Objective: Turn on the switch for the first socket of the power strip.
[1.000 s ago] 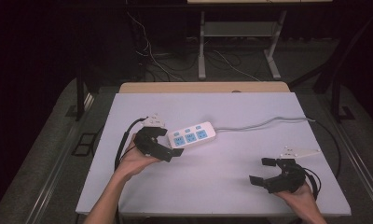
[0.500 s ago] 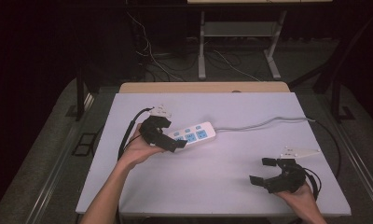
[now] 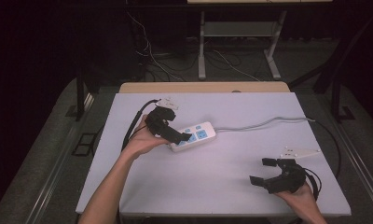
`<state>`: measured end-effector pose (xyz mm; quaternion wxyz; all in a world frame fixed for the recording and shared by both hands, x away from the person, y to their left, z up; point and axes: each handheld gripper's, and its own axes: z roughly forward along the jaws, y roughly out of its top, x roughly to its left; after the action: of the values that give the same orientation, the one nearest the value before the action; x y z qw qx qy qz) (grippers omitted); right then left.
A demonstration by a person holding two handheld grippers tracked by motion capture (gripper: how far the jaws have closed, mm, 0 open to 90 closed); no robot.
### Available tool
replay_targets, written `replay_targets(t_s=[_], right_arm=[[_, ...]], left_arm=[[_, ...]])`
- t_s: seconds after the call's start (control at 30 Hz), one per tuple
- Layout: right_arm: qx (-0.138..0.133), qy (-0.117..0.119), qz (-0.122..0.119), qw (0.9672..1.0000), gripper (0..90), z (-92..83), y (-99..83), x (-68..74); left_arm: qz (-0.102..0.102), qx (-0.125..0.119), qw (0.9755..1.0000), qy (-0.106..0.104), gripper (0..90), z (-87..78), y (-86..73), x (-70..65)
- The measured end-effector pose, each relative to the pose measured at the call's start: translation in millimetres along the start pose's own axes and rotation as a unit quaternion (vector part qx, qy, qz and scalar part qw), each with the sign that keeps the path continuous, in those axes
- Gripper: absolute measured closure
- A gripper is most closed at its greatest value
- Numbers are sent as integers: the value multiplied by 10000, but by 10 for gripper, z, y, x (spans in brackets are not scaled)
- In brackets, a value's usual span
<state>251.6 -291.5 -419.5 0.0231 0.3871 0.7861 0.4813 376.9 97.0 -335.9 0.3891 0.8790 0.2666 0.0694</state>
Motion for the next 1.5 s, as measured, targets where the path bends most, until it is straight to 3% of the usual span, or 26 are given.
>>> replay_targets(t_s=[0.93,1.07,1.5], right_arm=[[-9,-25,11,10000,4,-17,-3,-9],[-8,-25,8,10000,4,-15,-3,-9],[-2,-17,4,10000,4,-16,-4,-10]], left_arm=[[229,408,9989,-4,32,291,398,227],[283,487,9984,-21,55,337,455,253],[126,583,9982,-101,218,516,506,375]])
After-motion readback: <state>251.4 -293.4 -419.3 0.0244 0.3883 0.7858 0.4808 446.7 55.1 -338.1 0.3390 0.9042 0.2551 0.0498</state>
